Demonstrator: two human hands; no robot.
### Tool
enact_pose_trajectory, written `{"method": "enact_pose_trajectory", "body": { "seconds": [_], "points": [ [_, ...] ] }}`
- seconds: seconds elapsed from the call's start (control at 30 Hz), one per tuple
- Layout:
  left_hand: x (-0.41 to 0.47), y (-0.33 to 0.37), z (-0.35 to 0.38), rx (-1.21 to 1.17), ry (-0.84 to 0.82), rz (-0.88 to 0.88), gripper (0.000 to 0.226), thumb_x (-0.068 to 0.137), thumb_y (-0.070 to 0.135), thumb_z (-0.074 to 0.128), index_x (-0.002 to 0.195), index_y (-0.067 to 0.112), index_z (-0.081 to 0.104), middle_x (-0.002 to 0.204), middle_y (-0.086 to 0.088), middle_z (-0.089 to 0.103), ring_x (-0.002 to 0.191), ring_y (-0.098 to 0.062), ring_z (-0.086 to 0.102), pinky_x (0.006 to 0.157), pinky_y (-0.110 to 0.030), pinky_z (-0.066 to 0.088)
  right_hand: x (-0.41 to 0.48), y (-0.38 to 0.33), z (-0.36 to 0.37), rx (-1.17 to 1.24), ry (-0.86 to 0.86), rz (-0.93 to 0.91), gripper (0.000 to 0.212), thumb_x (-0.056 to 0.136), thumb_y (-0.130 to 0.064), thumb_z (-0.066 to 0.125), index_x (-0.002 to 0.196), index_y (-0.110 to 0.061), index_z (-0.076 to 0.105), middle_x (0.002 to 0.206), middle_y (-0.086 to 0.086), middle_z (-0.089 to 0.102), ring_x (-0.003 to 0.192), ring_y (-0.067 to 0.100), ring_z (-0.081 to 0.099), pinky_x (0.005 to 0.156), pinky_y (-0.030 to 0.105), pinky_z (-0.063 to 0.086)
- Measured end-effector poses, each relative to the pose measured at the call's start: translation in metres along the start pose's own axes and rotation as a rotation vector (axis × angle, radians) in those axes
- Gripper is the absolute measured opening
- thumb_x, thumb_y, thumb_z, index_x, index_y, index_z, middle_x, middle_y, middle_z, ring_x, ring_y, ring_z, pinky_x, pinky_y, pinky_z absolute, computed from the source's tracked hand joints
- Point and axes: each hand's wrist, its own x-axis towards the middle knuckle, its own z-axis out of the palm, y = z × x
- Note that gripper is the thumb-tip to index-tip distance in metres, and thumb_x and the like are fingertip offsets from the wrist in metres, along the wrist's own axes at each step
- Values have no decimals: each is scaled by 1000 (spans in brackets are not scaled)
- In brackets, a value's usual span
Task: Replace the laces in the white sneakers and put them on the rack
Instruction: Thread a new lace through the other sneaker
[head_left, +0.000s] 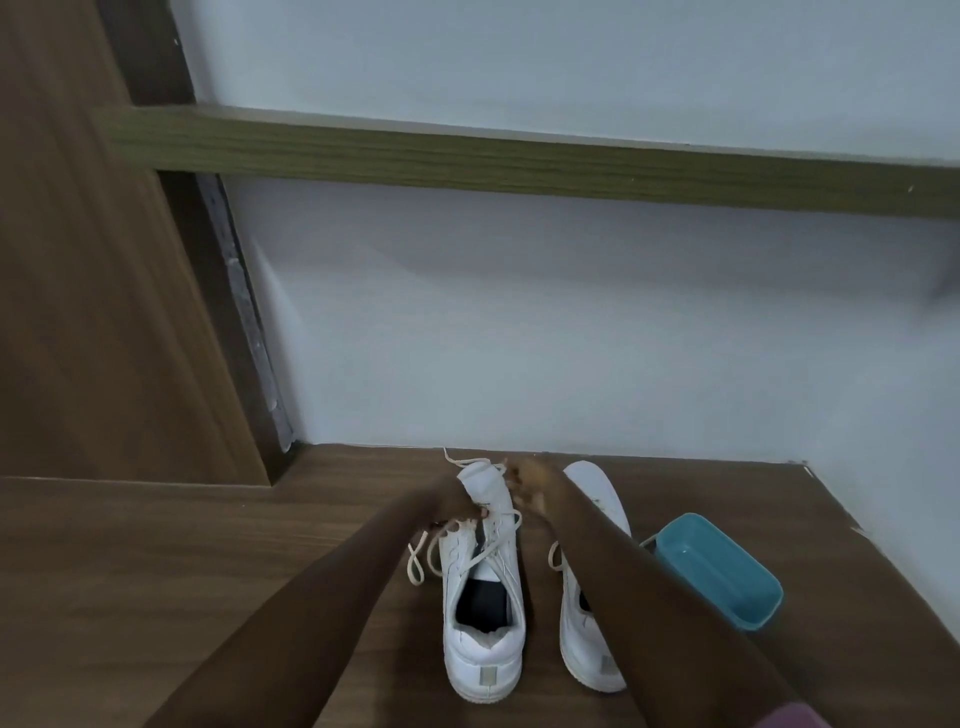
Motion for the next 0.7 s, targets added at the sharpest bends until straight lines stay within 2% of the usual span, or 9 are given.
{"method": "enact_pose_trajectory", "body": {
  "seconds": [0.07, 0.13, 0.23, 0.33, 0.47, 0.57, 0.63, 0.7],
  "points": [
    [-6, 4, -9, -141, -7, 34, 13, 92, 20, 58, 81, 13, 55, 69, 1, 49, 54, -7, 48, 43, -16, 35, -12, -12, -3, 207, -59, -35, 21, 95, -8, 44, 74, -10, 49, 54, -1, 66, 46, 8, 61, 50, 21, 42],
    [-12, 8, -15, -300, -19, 75, 13, 94, 15, 52, 85, 15, 60, 76, 2, 55, 56, -4, 55, 54, -19, 34, -21, -33, -13, 446, -94, -73, 25, 97, -6, 41, 74, -7, 51, 53, 3, 66, 50, 14, 64, 56, 28, 47],
    [-23, 18, -25, -501, -13, 167, 17, 97, 27, 52, 88, 16, 62, 83, 4, 59, 72, -6, 62, 67, -22, 39, -35, -63, -26, 728, -84, -160, 25, 97, 4, 37, 75, -1, 49, 48, 10, 61, 56, 20, 58, 50, 26, 53],
    [-37, 32, -35, -652, 8, 247, 21, 98, 29, 48, 89, 16, 63, 84, 3, 59, 78, -9, 60, 78, -22, 43, -43, -92, -56, 888, 3, -223, 22, 97, 7, 31, 81, -1, 45, 65, 15, 55, 59, 15, 47, 49, 23, 44],
    [-48, 39, -34, -656, 30, 284, 18, 97, 8, 48, 86, 11, 61, 92, 4, 64, 72, -9, 56, 74, -20, 43, -59, -117, -106, 772, 144, -263, 24, 102, -2, 22, 91, -8, 43, 73, 8, 47, 37, 6, 42, 34, 14, 29],
    [-44, 34, -26, -615, 104, 297, 18, 98, 17, 50, 85, 14, 63, 95, 1, 66, 85, -11, 59, 76, -23, 39, -69, -129, -146, 643, 265, -246, 35, 103, -4, 16, 85, -11, 45, 72, 6, 49, 45, 4, 33, 33, 13, 22],
    [-39, 29, -19, -527, 162, 319, 17, 97, 19, 51, 89, 13, 65, 97, -4, 64, 92, -16, 57, 80, -29, 42, -77, -133, -169, 453, 376, -264, 30, 103, -8, 24, 86, -13, 48, 57, 4, 50, 35, 4, 32, 28, 15, 20],
    [-27, 22, -10, -285, 257, 297, 14, 94, 17, 54, 96, 9, 66, 103, -8, 64, 97, -20, 57, 90, -34, 44, -82, -131, -180, 245, 494, -305, 20, 100, -14, 44, 83, -13, 54, 48, -1, 55, 32, 5, 36, 28, 15, 24]
  ]
}}
